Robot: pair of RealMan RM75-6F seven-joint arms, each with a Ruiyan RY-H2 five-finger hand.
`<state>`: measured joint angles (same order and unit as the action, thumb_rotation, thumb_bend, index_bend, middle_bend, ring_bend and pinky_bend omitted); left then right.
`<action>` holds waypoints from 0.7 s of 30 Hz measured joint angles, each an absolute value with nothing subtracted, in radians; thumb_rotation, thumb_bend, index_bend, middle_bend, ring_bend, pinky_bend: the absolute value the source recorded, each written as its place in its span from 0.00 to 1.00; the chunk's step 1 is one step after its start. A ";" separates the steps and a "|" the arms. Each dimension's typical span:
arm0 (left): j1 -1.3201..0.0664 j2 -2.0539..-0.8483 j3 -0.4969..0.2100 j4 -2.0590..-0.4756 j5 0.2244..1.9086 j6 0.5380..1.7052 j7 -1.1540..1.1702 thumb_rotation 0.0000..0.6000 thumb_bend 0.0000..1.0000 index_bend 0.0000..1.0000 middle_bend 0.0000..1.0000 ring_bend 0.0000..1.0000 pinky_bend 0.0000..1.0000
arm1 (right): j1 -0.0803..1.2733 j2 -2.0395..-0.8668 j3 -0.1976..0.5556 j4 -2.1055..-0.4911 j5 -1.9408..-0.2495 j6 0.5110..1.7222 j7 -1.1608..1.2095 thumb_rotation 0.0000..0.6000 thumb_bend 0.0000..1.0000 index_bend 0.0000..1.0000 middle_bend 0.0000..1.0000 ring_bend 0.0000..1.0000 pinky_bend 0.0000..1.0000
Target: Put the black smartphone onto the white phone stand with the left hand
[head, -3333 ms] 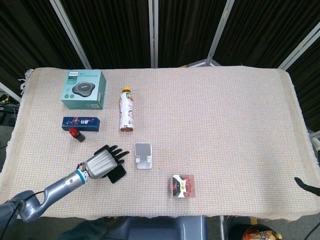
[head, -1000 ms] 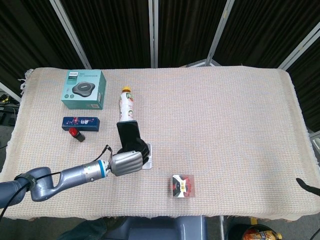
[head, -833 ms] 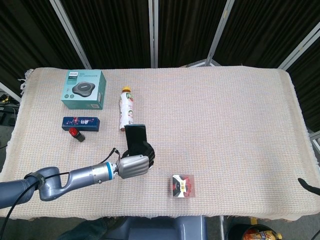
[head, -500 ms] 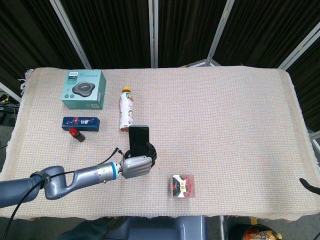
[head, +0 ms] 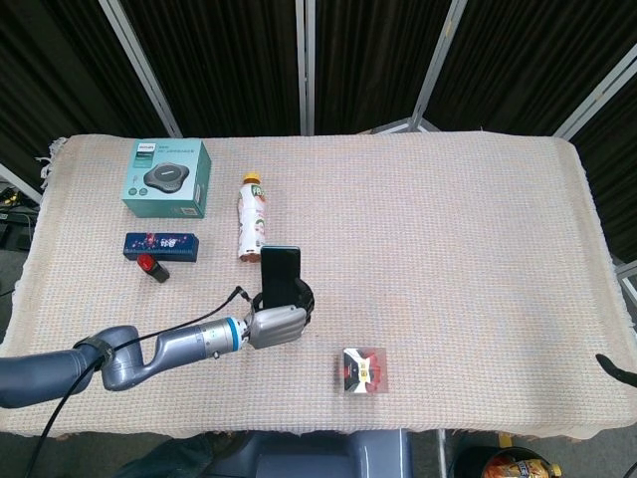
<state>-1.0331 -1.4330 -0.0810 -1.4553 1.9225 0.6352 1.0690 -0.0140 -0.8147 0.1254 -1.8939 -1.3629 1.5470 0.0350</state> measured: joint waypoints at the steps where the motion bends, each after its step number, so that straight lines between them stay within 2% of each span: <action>1: -1.033 -1.438 -0.079 -1.451 1.923 0.640 1.068 1.00 0.00 0.51 0.33 0.43 0.39 | -0.014 -0.814 0.126 -1.893 -1.362 1.547 0.036 1.00 0.00 0.00 0.00 0.00 0.00; 9: -1.037 -1.466 -0.058 -1.426 1.957 0.701 1.049 1.00 0.00 0.51 0.33 0.43 0.39 | -0.013 -0.813 0.126 -1.893 -1.360 1.543 0.040 1.00 0.00 0.00 0.00 0.00 0.00; 21: -1.027 -1.480 -0.067 -1.436 1.897 0.653 1.094 1.00 0.00 0.49 0.32 0.42 0.38 | -0.015 -0.809 0.128 -1.890 -1.356 1.542 0.056 1.00 0.00 0.00 0.00 0.00 0.00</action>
